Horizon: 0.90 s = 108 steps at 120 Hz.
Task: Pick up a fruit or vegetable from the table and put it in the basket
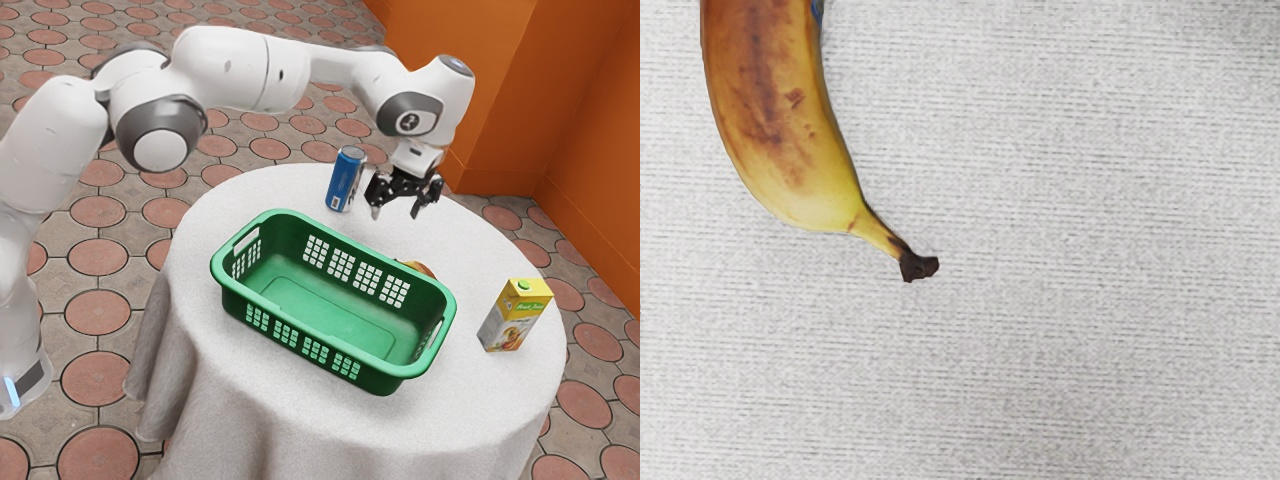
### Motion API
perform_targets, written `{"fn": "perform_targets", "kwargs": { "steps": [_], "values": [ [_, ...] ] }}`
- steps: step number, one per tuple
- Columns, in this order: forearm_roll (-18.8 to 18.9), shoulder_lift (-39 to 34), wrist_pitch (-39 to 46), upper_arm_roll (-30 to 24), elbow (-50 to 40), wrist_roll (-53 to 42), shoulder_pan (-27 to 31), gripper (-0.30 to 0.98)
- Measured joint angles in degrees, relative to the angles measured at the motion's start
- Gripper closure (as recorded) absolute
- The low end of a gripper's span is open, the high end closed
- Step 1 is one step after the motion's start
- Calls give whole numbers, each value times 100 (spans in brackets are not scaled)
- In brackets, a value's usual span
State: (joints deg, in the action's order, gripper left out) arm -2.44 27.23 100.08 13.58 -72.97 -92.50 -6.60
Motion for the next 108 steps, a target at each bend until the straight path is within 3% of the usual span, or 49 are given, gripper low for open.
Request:
{"fn": "perform_targets", "kwargs": {
  "steps": [57,108],
  "values": [
    [-11,451,597,-698,204,-139,166,2],
    [5,978,710,-995,717,-187,223,2]
  ]
}}
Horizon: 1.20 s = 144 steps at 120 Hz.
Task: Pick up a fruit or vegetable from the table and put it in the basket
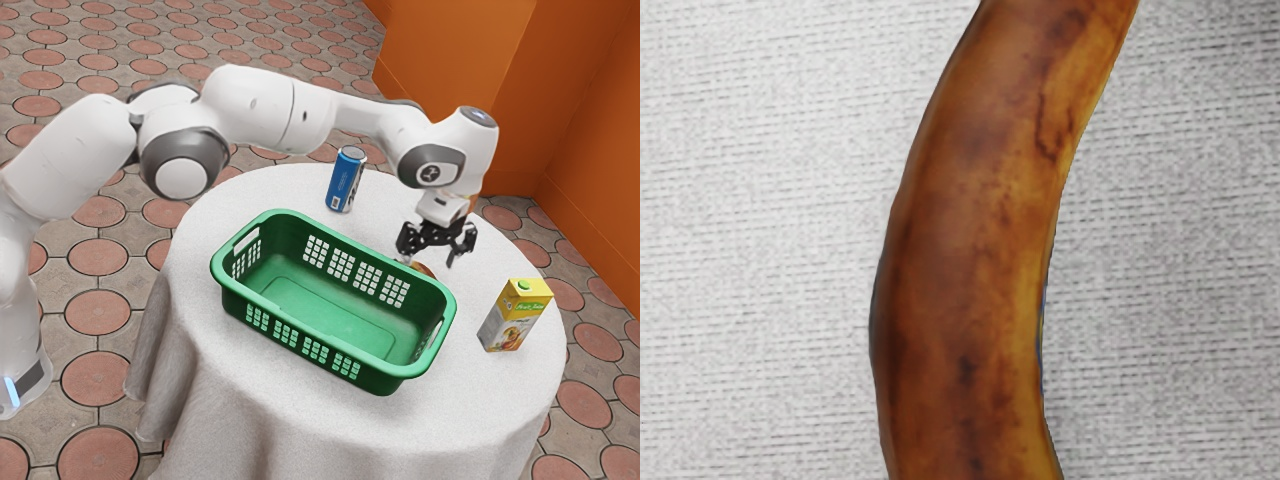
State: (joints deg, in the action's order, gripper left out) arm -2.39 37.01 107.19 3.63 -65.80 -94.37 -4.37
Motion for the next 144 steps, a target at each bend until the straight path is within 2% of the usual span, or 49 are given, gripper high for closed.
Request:
{"fn": "perform_targets", "kwargs": {
  "steps": [18,35,56,75,82,88,96,112,128,144],
  "values": [
    [-7,203,4,-154,283,-11,35,2],
    [-237,336,12,-374,400,-21,208,2],
    [-339,496,23,-450,451,-31,241,2],
    [-359,741,40,-992,699,-39,788,2],
    [-352,974,64,-1168,972,-48,889,-7],
    [-349,1115,86,-1249,1130,-54,922,-21],
    [-336,1182,113,-1289,1204,-67,938,-27],
    [-146,1162,32,-1299,1230,-85,906,-20],
    [247,1082,-218,-1302,1232,-90,877,-12],
    [667,890,-499,-1309,1264,-91,838,18]
  ]
}}
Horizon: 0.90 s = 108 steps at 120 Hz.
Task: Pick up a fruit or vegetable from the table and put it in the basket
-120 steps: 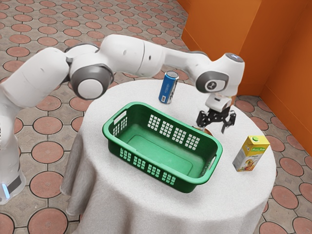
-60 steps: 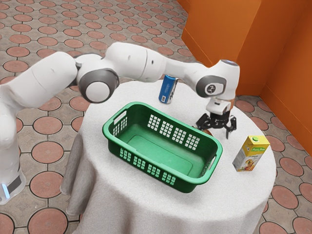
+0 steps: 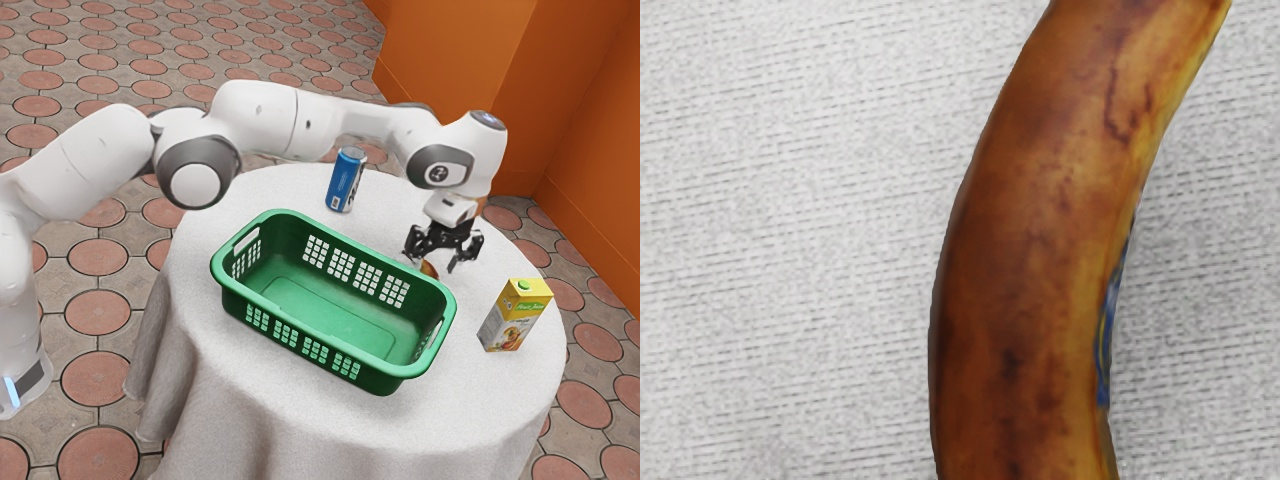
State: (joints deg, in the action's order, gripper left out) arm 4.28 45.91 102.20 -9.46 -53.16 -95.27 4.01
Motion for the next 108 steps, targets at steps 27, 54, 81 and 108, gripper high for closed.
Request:
{"fn": "perform_targets", "kwargs": {
  "steps": [27,54,81,108],
  "values": [
    [803,-58,-252,-161,84,1,-201,46],
    [1612,-43,-429,-592,84,3,-185,46],
    [1749,111,-190,-850,75,9,-209,33],
    [1828,180,-249,-857,73,5,-261,44]
  ]
}}
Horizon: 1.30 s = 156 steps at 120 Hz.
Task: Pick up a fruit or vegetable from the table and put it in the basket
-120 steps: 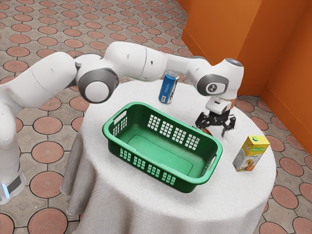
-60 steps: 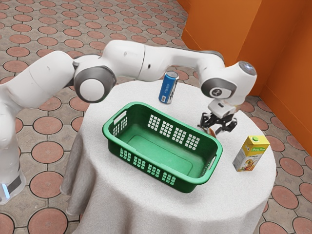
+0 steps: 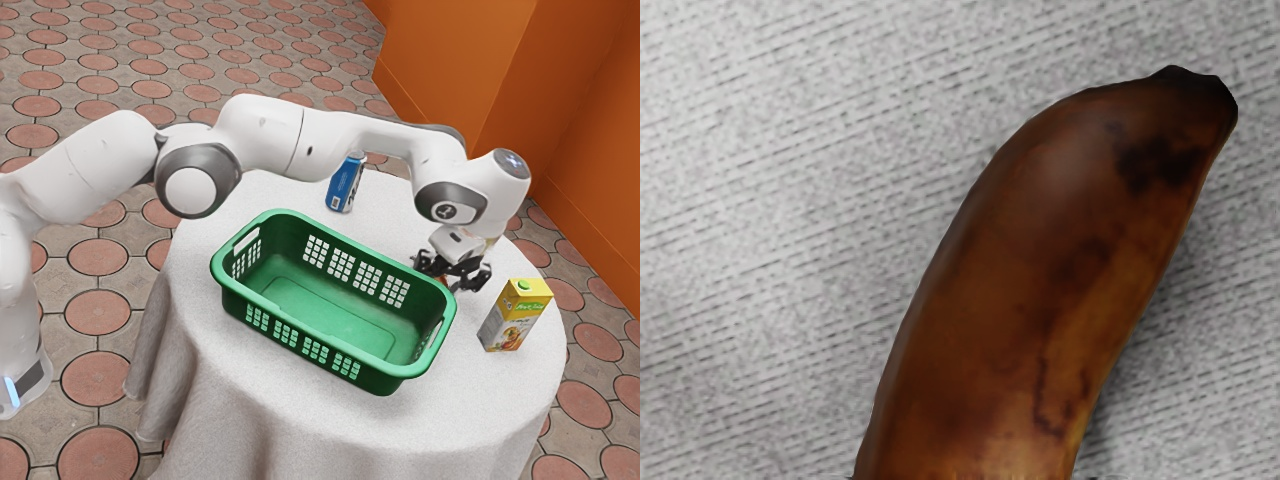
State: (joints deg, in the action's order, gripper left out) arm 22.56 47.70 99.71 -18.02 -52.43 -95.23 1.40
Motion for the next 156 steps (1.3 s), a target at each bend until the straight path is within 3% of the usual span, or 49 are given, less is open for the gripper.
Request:
{"fn": "perform_targets", "kwargs": {
  "steps": [7,44,65,92,129,148,156],
  "values": [
    [27,-22,-68,4,1,-1,-8,50],
    [261,-684,-627,47,11,1,52,52],
    [177,-1263,-969,-2,-42,110,-48,51],
    [29,-1437,-1667,-25,-135,435,-367,52],
    [-715,-1698,-4340,-24,-261,1481,-399,52],
    [-1099,-1698,-5083,0,-613,2004,-421,51],
    [-1169,-1691,-5279,19,-874,2186,-396,45]
  ]
}}
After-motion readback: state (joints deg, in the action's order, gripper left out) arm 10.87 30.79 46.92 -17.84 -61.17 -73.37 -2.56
